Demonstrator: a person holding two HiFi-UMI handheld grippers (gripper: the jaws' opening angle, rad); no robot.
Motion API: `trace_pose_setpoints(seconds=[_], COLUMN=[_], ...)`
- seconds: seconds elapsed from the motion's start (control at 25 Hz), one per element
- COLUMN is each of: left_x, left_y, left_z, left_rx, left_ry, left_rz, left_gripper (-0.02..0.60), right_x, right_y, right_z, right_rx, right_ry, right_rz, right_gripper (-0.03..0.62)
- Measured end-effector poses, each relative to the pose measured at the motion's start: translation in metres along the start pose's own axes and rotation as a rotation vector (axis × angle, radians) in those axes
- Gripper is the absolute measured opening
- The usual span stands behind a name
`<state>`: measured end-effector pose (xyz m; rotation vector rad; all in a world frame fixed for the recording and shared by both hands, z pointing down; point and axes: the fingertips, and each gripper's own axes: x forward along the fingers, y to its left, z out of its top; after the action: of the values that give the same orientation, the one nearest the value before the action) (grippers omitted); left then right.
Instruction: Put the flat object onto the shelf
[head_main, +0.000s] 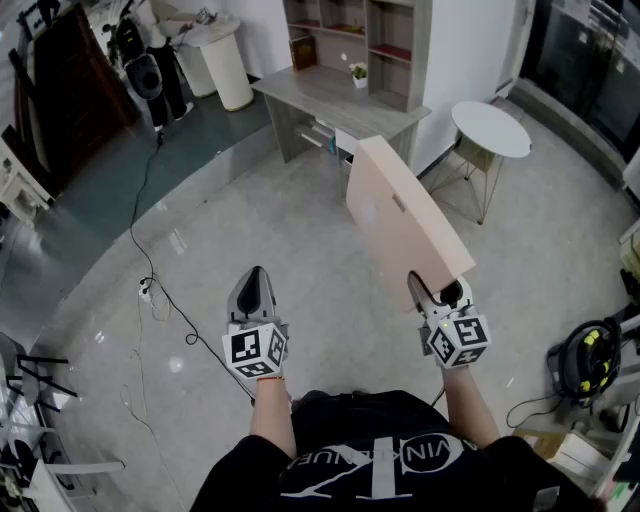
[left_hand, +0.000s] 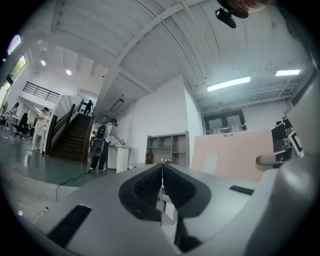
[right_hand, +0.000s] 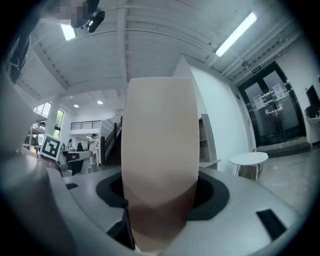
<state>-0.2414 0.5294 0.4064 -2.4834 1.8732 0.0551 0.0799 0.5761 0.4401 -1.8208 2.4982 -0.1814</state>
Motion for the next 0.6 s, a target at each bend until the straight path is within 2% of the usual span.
trace_pose_setpoints(seconds=[0.6], left_x=[0.021], left_y=[-0.013], left_z=[-0.005], left_rx=[-0.001], left_ry=[0.017], left_rz=[0.003], left_gripper=[0.007], right_x=[0.014], right_y=[-0.022], right_z=[0.005], right_rx=[-0.028], right_ry=[-0.013], right_rz=[0.01], right_gripper=[0.287])
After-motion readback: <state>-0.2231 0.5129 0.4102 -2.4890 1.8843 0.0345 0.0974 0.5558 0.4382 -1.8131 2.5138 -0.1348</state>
